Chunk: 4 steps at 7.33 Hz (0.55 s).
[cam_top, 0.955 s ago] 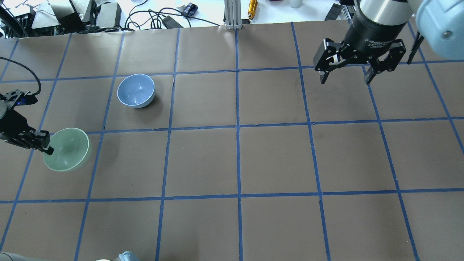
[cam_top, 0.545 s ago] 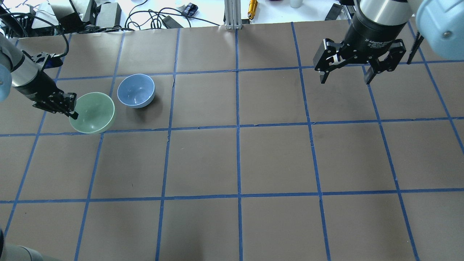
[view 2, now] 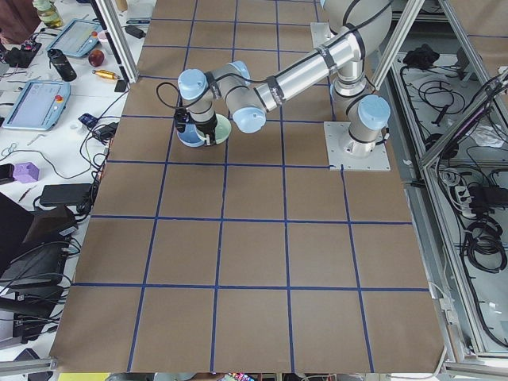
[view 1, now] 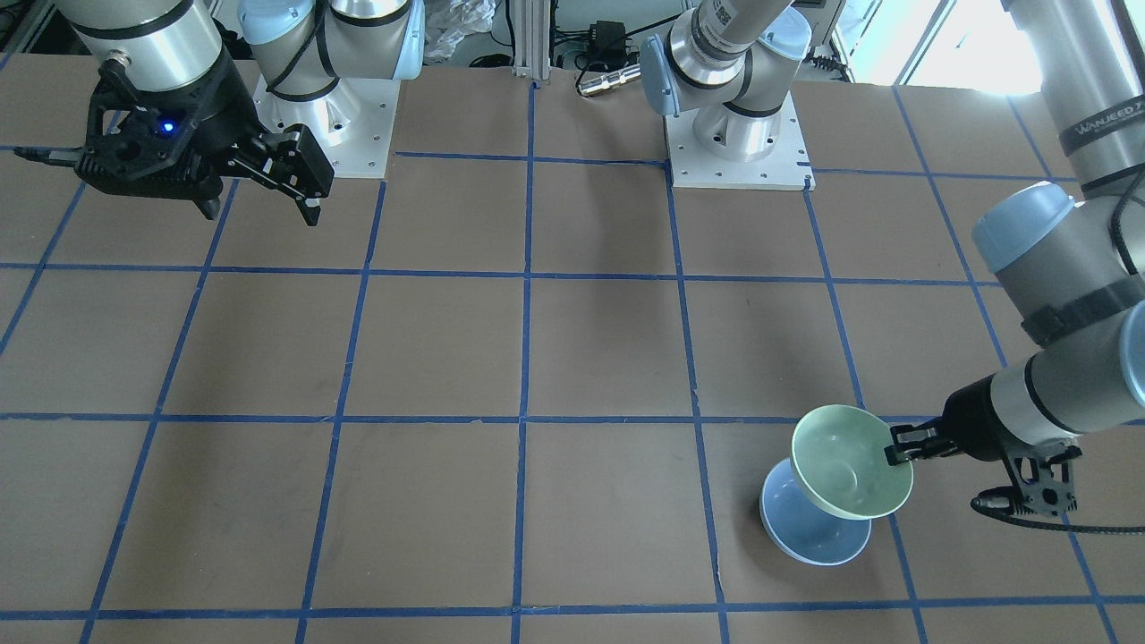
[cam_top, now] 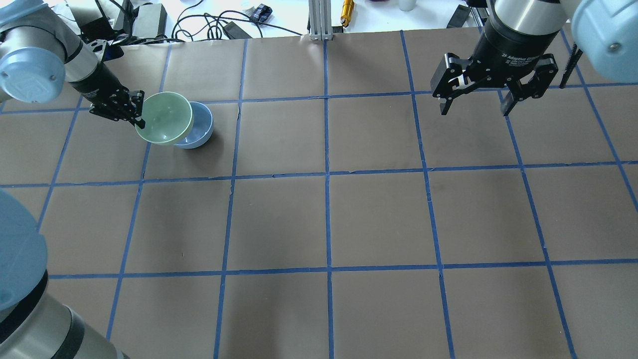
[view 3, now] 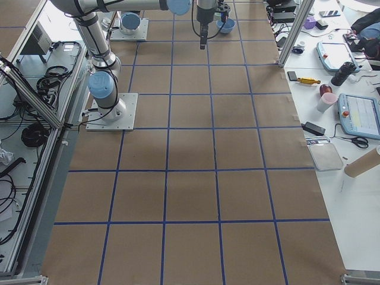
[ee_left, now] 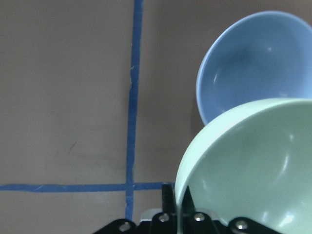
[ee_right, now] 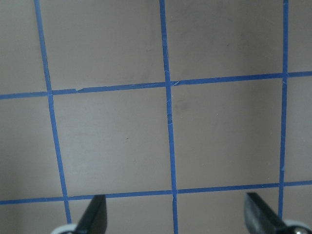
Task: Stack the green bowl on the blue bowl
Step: 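Lift the green bowl and carry it over the pale blue bowl, then lower the green bowl into the blue bowl and open the left gripper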
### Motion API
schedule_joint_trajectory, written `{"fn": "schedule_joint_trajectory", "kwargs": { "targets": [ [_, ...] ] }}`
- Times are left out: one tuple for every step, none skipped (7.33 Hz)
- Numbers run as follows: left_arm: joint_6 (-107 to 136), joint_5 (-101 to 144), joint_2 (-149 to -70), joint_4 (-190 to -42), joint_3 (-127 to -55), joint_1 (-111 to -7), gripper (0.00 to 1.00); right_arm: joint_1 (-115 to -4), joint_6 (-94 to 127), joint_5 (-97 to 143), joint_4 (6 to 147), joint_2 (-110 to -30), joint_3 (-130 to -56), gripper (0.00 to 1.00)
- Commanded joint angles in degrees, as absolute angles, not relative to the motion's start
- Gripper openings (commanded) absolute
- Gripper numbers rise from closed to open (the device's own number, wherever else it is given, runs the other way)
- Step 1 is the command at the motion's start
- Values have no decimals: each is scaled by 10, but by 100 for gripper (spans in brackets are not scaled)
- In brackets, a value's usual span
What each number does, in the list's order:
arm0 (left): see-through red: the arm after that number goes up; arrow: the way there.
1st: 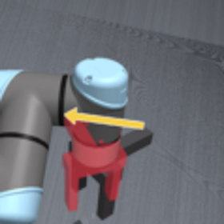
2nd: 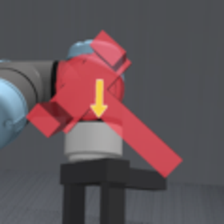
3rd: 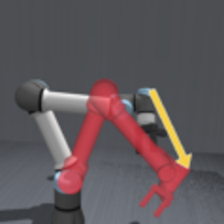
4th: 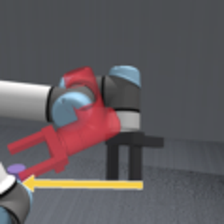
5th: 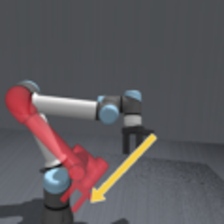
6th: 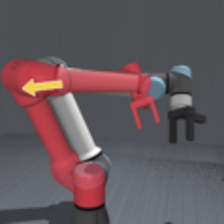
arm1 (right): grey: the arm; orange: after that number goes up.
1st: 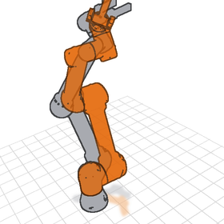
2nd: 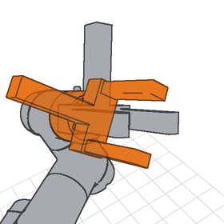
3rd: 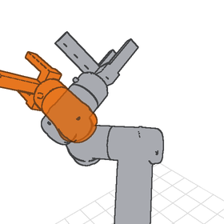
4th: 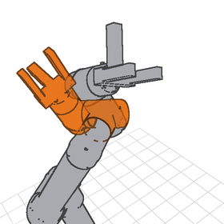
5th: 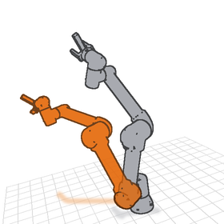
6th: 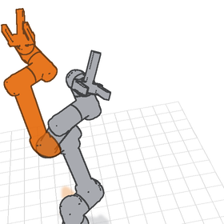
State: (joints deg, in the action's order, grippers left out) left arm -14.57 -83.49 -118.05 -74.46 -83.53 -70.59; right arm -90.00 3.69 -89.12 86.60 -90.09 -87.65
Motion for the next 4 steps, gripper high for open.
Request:
{"fn": "schedule_joint_trajectory", "kwargs": {
  "targets": [
    [-138,-831,-1219,-739,-801,-710,0,-900,37,-891,866,-901,-876,100],
    [-128,-824,-1227,-740,-798,-714,0,-900,37,-891,866,-901,-876,100],
    [-117,-813,-1231,-740,-799,-715,0,-900,37,-891,866,-901,-876,100],
    [-119,-813,-1233,-739,-799,-715,0,-900,37,-891,866,-901,-876,100]
  ]
}}
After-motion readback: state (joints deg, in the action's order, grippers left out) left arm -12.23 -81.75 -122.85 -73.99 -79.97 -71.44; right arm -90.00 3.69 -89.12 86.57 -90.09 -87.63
